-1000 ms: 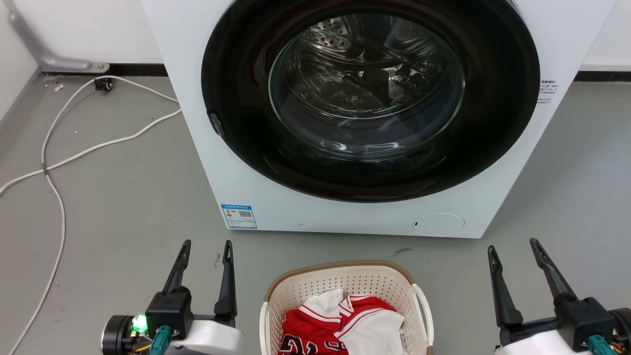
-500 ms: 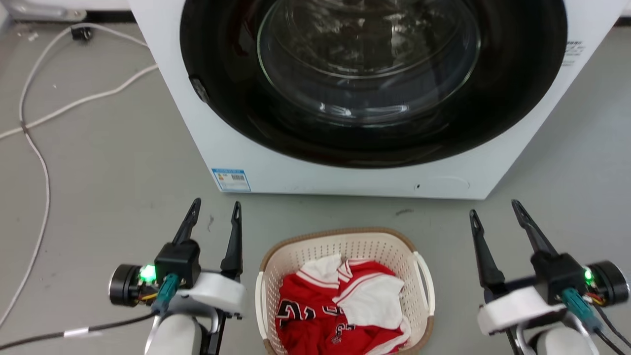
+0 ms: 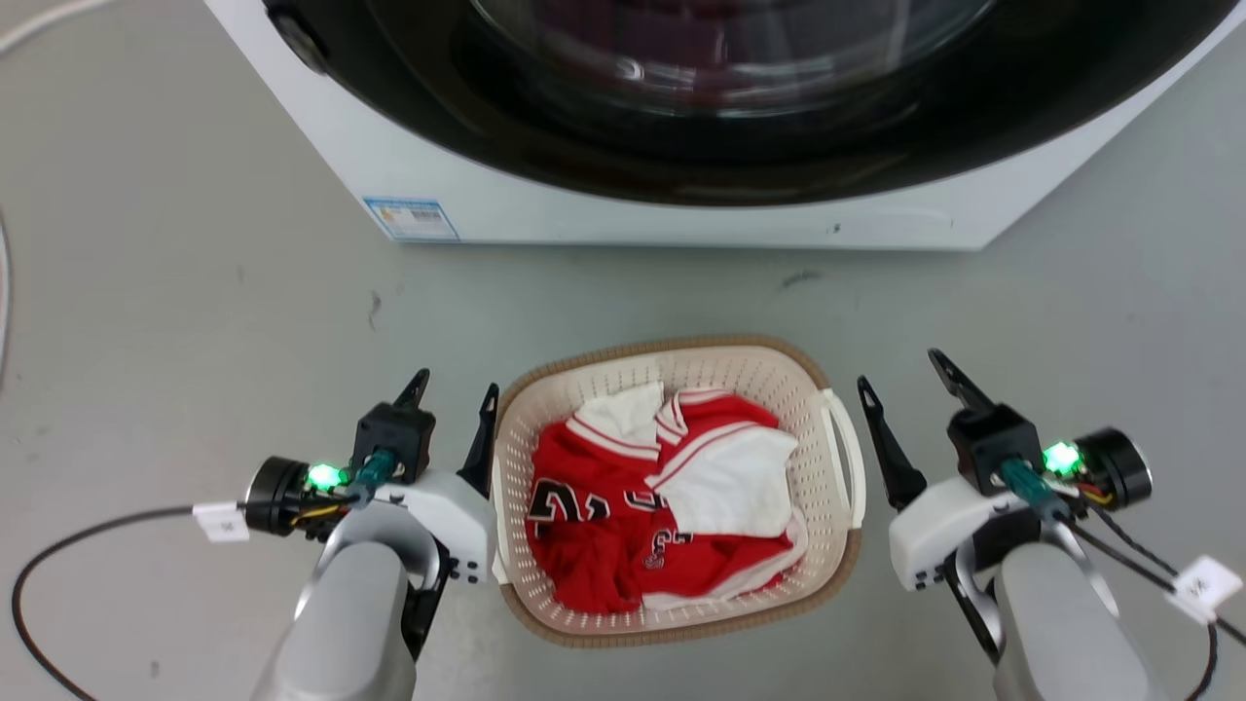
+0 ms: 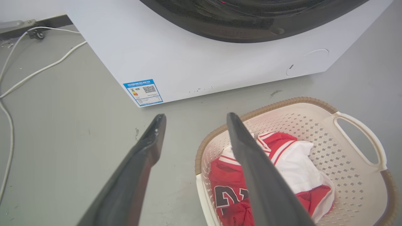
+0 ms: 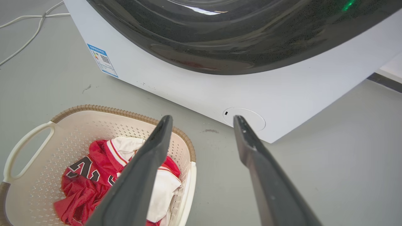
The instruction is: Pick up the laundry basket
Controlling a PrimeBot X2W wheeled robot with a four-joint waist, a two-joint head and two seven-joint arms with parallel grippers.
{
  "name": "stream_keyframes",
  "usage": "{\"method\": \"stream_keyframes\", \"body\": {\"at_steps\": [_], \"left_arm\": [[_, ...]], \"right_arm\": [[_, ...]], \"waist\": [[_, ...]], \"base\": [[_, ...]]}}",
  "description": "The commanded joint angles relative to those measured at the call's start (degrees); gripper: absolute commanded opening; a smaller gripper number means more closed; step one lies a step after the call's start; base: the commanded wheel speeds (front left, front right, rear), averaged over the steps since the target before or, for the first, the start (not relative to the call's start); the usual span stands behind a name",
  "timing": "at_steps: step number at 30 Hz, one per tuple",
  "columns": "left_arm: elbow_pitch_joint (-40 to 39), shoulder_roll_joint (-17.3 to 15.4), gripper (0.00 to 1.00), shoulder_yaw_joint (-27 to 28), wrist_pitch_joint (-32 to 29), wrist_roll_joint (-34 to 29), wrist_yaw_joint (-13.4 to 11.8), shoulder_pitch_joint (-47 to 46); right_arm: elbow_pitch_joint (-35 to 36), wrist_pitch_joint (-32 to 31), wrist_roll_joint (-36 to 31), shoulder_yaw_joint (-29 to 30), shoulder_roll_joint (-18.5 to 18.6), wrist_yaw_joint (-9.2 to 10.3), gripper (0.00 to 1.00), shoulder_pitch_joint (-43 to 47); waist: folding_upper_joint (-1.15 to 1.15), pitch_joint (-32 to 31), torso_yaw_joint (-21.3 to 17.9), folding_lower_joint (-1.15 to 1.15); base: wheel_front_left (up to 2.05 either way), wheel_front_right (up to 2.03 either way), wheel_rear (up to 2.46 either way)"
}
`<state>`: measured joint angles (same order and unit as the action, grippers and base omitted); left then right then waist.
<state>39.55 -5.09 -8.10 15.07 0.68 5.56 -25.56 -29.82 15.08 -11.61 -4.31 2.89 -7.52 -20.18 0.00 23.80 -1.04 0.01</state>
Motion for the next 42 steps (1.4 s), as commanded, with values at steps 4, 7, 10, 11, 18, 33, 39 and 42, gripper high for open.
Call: {"method": "stream_keyframes", "body": {"at_steps": [4,7,10,11,18,33,39,42], "left_arm": [[5.5,-0.7,1.0,-0.9,0.2,-0.4,0.4,-4.6],[8.4,-0.8,1.0,-1.5,0.2,-0.3,0.7,-6.8],[11.5,-0.8,1.0,-1.9,0.2,-0.3,0.8,-8.2],[12.5,-0.7,1.0,-2.1,0.2,-0.2,0.7,-8.7],[19.6,-0.7,1.0,-2.6,0.2,0.3,0.5,-11.4],[25.0,-0.2,1.0,-4.7,0.2,0.4,0.2,-16.8],[26.6,0.0,1.0,-5.4,0.2,0.5,0.0,-18.2],[26.8,0.1,1.0,-5.7,0.2,0.6,0.0,-18.9]], "right_arm": [[-4.4,0.1,-0.9,-0.6,0.0,0.06,1.0,-4.4],[-7.1,0.1,-1.1,-0.9,0.0,0.06,1.0,-6.6],[-10.3,0.1,-1.4,-1.2,0.0,0.06,1.0,-8.1],[-11.3,0.1,-1.3,-1.2,0.0,0.06,1.0,-8.6],[-16.9,0.1,-0.7,-1.6,0.0,0.06,1.0,-11.5],[-26.0,0.1,-0.1,-0.2,0.0,0.06,1.0,-18.4],[-27.7,0.1,-0.2,0.0,0.0,0.06,1.0,-20.1],[-28.6,0.1,-0.1,0.0,0.0,0.06,1.0,-20.9]], "waist": [[0.0,6.3,-0.5,-0.01],[0.0,8.8,-0.8,-0.01],[0.0,10.8,-0.9,-0.01],[0.0,11.4,-1.0,-0.01],[0.0,15.3,-0.9,-0.01],[0.0,24.6,-0.5,-0.01],[0.0,26.3,-0.6,-0.01],[0.0,27.2,-0.5,-0.01]], "base": [[0.0,0.0,0.0],[0.0,0.0,0.0],[0.0,0.0,0.0],[0.0,0.0,0.0],[0.0,0.0,0.0],[0.0,0.0,0.0],[0.0,0.0,0.0],[0.0,0.0,0.0]]}}
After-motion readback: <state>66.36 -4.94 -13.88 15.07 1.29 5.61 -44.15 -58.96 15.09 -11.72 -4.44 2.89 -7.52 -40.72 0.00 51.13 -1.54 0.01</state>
